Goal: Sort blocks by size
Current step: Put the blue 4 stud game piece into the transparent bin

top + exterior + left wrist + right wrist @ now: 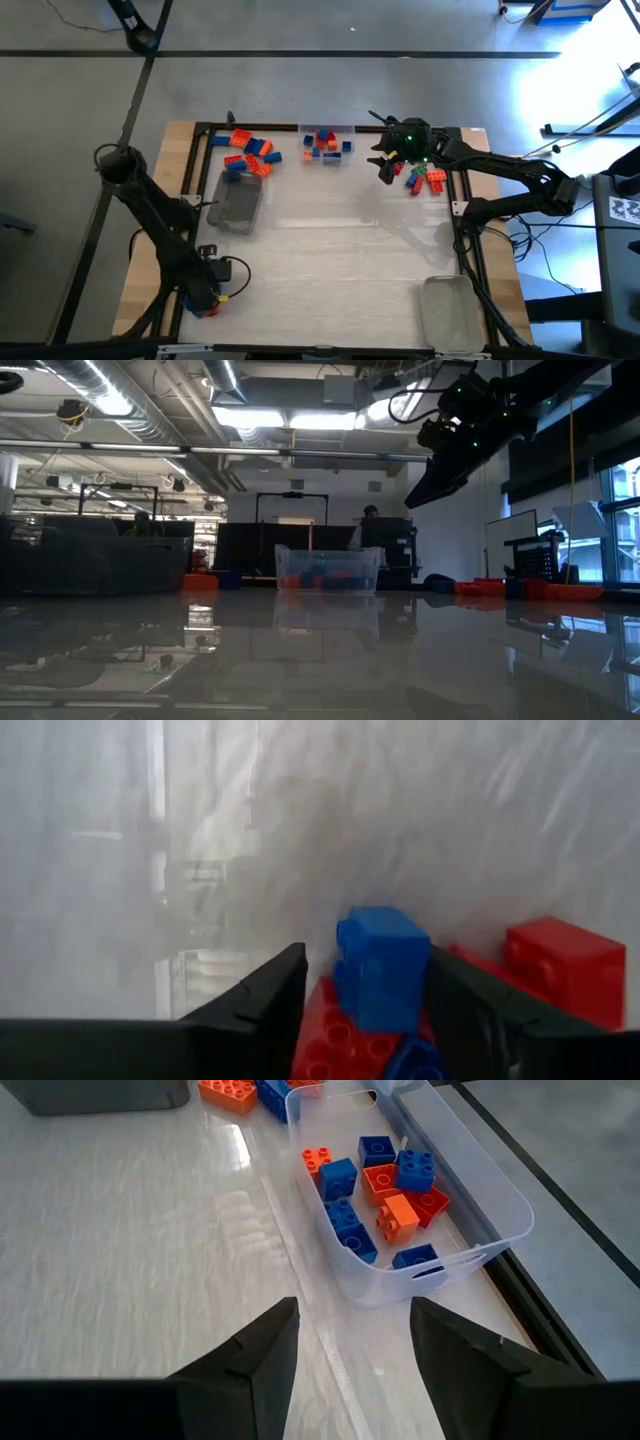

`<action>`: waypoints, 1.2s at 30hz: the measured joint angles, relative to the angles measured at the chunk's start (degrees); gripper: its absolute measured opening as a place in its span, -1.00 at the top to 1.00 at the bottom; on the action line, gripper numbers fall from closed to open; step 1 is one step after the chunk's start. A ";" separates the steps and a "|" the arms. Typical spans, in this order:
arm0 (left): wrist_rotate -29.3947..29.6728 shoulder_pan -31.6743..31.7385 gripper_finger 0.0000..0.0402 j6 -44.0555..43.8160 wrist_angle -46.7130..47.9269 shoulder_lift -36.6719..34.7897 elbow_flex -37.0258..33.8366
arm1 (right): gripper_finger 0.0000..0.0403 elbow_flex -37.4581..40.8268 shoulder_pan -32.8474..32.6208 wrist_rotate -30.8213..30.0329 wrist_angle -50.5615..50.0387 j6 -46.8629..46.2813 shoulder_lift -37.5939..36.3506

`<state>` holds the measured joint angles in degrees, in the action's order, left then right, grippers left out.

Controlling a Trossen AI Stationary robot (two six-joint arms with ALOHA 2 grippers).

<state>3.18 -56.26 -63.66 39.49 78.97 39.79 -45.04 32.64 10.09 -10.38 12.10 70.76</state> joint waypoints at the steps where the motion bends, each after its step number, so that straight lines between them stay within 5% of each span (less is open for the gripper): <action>1: 0.02 0.22 0.17 -0.09 -0.08 0.20 0.00 | 0.04 0.00 0.00 0.00 -0.02 0.00 0.00; 9: 0.00 4.99 0.62 2.55 -1.58 0.23 0.01 | 0.04 0.00 0.00 0.00 -0.01 0.00 0.00; 15: 0.63 14.21 0.63 11.78 -3.12 -3.26 4.65 | 0.04 0.00 0.00 0.00 -0.03 0.00 0.00; 24: 18.05 35.73 0.57 37.12 -8.80 -8.48 14.01 | 0.04 0.00 -0.02 -0.02 -0.01 0.00 0.00; 30: 18.91 52.34 0.56 54.33 -23.35 -7.55 14.21 | 0.04 0.00 -0.04 -0.02 -0.03 0.01 0.00; 36: 19.06 67.57 0.55 61.61 -35.59 -3.42 14.19 | 0.04 0.00 -0.04 -0.02 -0.01 0.01 0.00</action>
<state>22.24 11.31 -2.05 3.90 75.55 53.98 -45.04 32.60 10.07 -10.39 12.11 70.76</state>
